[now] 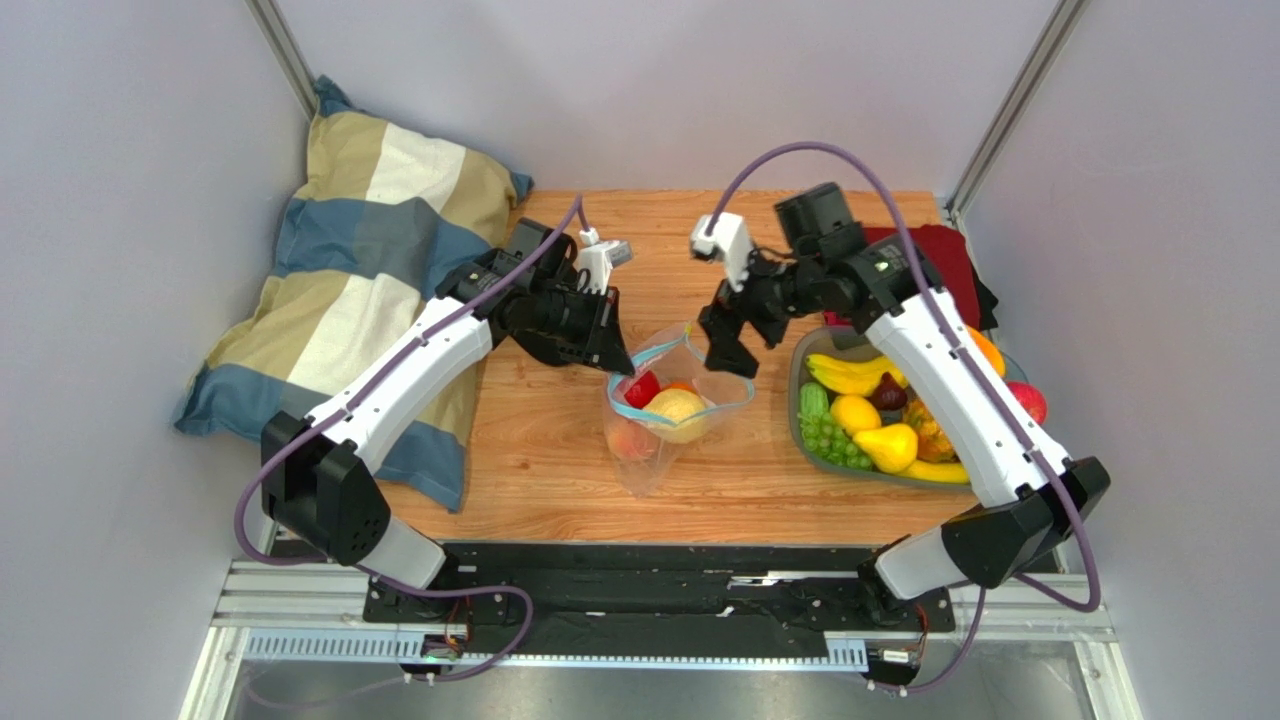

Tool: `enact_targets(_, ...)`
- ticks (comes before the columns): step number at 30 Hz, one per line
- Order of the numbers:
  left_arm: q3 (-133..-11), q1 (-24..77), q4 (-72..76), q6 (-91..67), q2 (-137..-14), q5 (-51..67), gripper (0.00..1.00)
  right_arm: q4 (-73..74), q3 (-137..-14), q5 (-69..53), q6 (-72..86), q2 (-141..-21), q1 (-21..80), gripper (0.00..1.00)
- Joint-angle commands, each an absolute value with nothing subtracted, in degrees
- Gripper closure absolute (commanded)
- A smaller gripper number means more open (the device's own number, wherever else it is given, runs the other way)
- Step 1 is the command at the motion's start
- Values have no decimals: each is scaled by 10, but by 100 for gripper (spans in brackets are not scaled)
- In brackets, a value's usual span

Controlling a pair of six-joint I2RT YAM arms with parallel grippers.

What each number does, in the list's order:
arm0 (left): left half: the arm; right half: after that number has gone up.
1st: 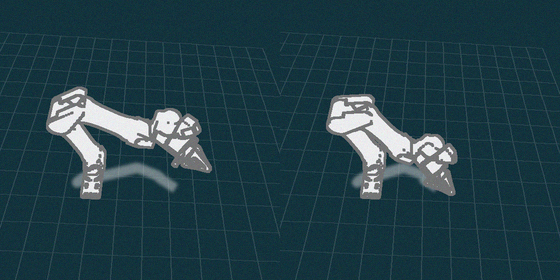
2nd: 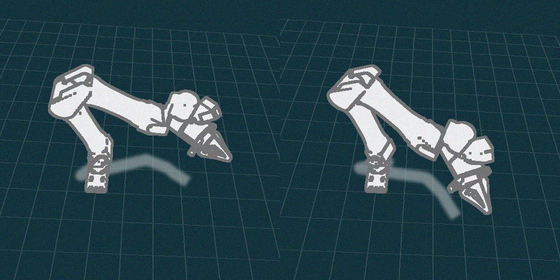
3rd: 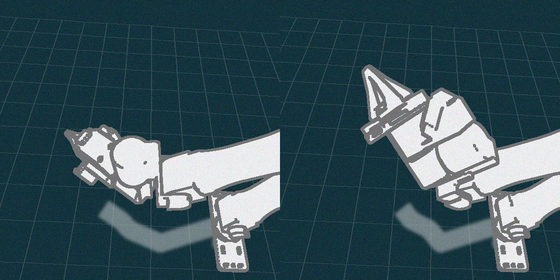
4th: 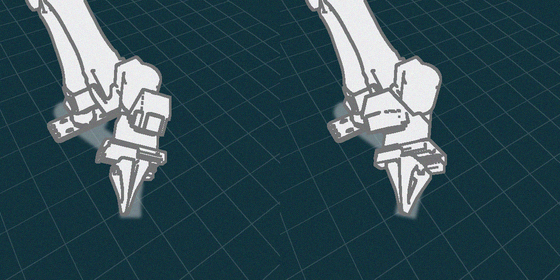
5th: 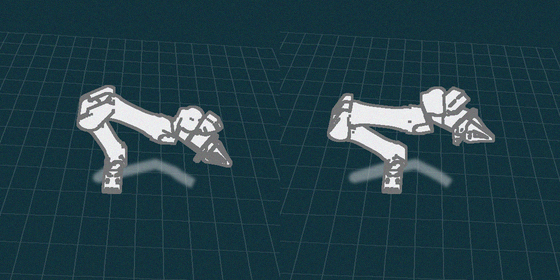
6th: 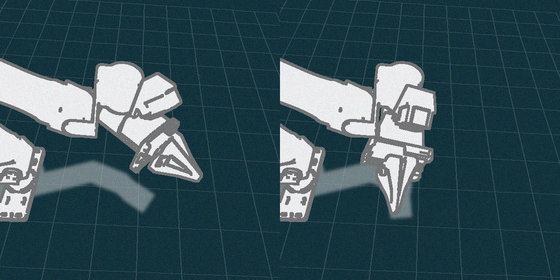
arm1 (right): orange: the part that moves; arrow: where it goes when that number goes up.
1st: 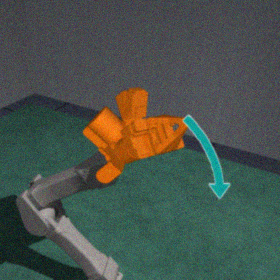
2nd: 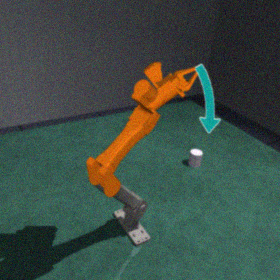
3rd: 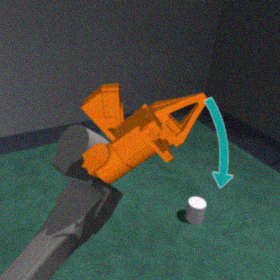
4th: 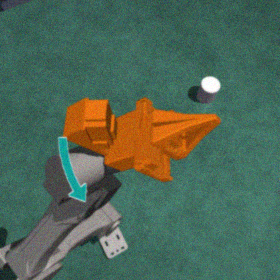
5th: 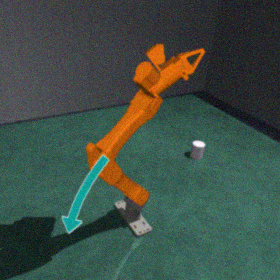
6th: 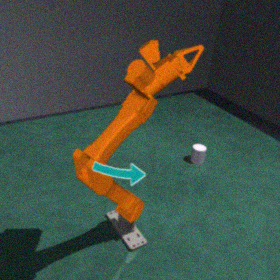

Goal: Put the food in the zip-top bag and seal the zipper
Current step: Place the fake fruit in the zipper food storage bag, then pick up the fake fruit from the bin.

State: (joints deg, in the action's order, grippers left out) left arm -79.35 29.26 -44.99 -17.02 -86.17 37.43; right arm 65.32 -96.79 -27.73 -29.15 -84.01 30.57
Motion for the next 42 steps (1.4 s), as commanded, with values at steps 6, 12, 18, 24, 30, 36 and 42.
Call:
enact_targets(6,-807,291,-445,-168,-853,383,100,780,-878,-300,-432,-748,59,0)
enact_targets(12,-804,291,-443,-169,-853,388,100,801,-743,-173,-530,-725,-64,1)
enact_targets(18,-800,291,-439,-172,-854,389,100,744,-659,-109,-533,-742,-97,0)
enact_targets(24,-795,291,-437,-170,-849,386,100,702,-614,-91,-526,-759,-97,0)
enact_targets(30,-798,291,-439,-170,-849,385,100,680,-591,-87,-512,-783,-97,5)
enact_targets(36,-795,291,-438,-169,-849,384,100,702,-627,-85,-506,-774,-97,32)
enact_targets(42,-795,291,-438,-170,-852,388,100,794,-759,-168,-490,-746,-96,50)
